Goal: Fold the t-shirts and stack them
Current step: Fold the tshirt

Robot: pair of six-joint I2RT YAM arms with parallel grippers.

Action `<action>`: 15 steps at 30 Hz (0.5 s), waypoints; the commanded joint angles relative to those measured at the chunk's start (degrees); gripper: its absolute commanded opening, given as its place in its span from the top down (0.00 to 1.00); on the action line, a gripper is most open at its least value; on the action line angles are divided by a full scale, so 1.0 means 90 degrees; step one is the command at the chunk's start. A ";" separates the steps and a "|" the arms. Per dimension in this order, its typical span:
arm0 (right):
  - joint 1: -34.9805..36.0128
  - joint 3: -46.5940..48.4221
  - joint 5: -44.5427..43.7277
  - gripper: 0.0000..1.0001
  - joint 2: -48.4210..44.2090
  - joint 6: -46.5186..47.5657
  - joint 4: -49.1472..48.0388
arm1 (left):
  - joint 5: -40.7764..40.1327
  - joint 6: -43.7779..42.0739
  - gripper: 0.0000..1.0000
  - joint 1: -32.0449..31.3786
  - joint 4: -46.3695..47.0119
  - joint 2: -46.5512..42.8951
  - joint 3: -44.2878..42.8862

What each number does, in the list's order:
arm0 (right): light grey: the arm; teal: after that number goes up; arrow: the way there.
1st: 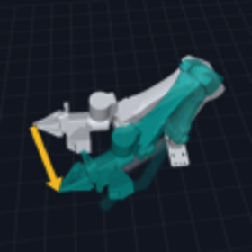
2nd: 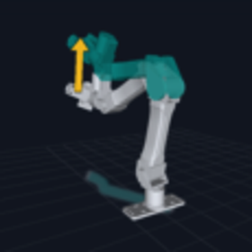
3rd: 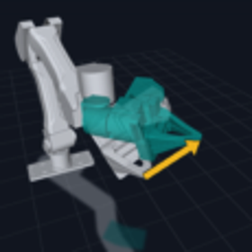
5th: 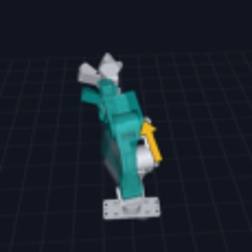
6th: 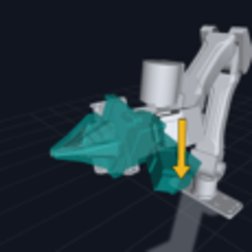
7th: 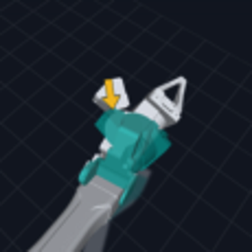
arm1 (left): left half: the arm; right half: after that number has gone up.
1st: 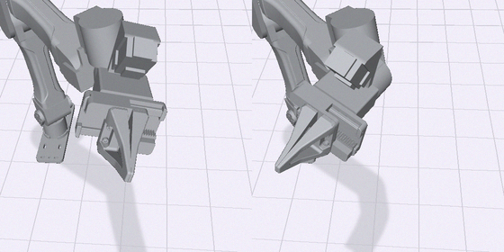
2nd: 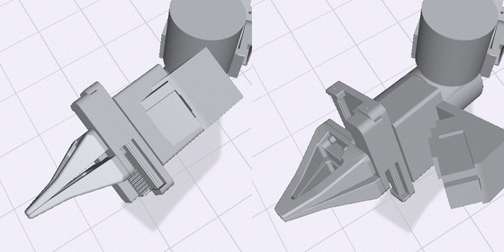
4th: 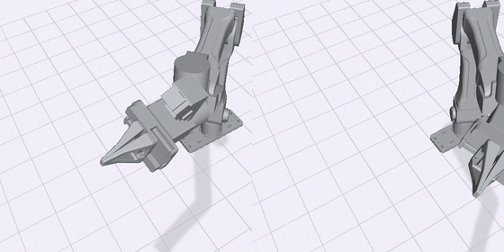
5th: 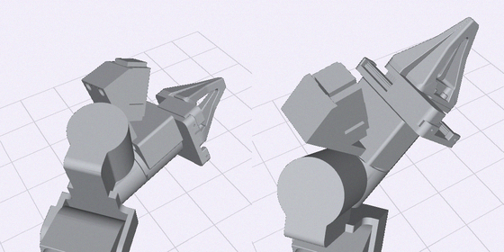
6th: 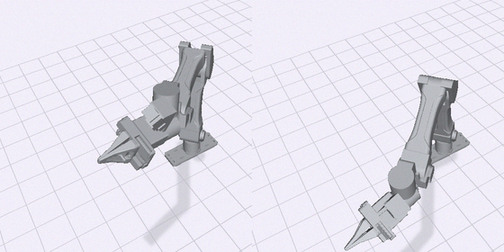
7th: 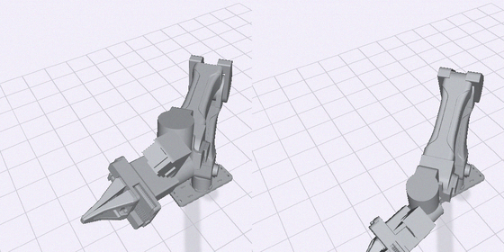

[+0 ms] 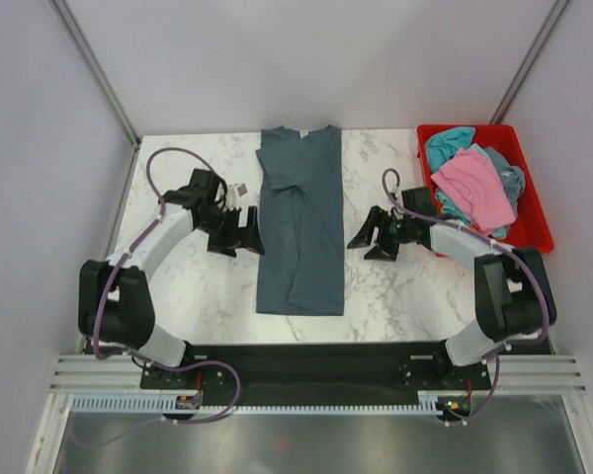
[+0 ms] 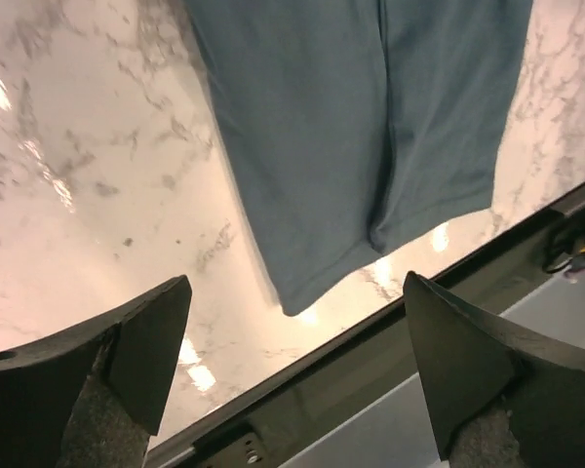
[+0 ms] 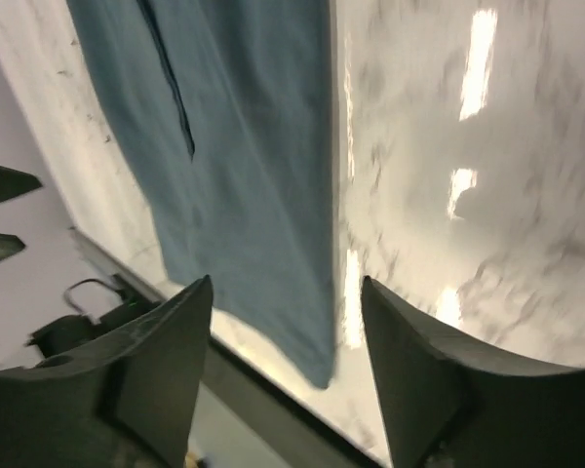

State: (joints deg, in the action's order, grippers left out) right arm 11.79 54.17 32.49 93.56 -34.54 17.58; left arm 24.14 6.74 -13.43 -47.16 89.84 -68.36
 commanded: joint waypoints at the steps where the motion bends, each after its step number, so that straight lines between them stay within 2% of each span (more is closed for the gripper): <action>1: 0.0018 -0.1250 0.0881 0.24 -0.0891 -0.0955 -0.0098 | 0.1212 0.0939 0.01 0.0281 0.0219 -0.0831 0.1066; 3: 0.0096 -0.1943 0.0950 0.18 -0.1127 -0.0996 -0.0059 | 0.1768 0.1408 0.01 0.0427 0.0521 -0.1143 0.1635; 7: 0.0193 -0.2649 0.0844 0.15 -0.1508 -0.1102 -0.0117 | 0.2053 0.2071 0.01 0.0477 0.1049 -0.1505 0.2972; 11: 0.0437 -0.2816 0.0716 0.16 -0.1247 -0.1279 -0.0489 | 0.2200 0.2473 0.08 0.0477 0.1537 -0.1400 0.3493; 15: 0.0613 -0.2563 0.0609 0.18 -0.0865 -0.1327 -0.0625 | 0.2104 0.2444 0.11 0.0477 0.1587 -0.1184 0.3406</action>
State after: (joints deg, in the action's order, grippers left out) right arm 15.92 30.11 41.54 82.94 -45.78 14.74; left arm 40.60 24.86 -9.34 -37.43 78.39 -36.77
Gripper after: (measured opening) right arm 0.824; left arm 0.900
